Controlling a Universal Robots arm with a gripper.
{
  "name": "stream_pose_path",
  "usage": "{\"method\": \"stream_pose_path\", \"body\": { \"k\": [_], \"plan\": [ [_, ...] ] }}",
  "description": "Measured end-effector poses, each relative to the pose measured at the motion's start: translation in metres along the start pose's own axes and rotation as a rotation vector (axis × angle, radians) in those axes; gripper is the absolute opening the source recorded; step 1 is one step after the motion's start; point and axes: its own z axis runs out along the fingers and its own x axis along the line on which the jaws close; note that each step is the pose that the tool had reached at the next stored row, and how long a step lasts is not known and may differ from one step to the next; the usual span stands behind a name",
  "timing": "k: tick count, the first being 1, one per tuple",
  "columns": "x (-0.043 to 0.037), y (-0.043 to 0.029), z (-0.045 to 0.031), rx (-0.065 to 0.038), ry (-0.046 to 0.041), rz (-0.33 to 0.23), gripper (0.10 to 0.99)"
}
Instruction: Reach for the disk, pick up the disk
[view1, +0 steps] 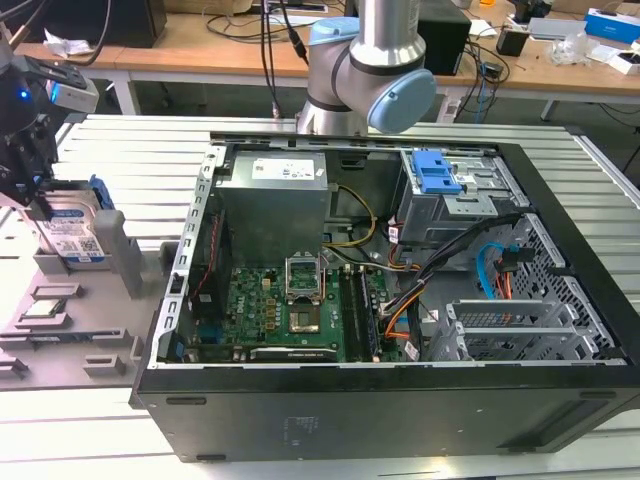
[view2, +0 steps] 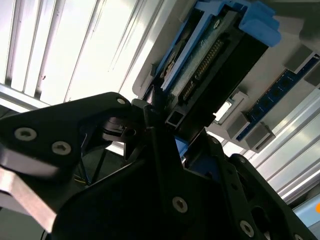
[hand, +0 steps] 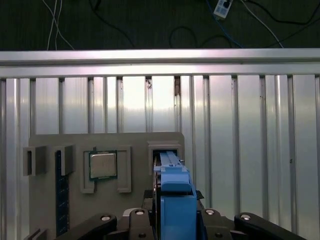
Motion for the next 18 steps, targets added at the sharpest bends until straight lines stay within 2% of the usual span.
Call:
{"method": "stream_pose_path", "body": {
  "k": [6,10,12,18],
  "plan": [
    [0.0,0.0,-0.0003,0.0,-0.0002,0.0,0.369],
    [0.0,0.0002,-0.0077,0.0,0.0,0.0,0.369],
    [0.0,0.0005,-0.0146,0.0,0.0,0.0,0.369],
    [-0.0001,0.0008,-0.0247,0.0,-0.0001,0.0,0.369]
  ]
}}
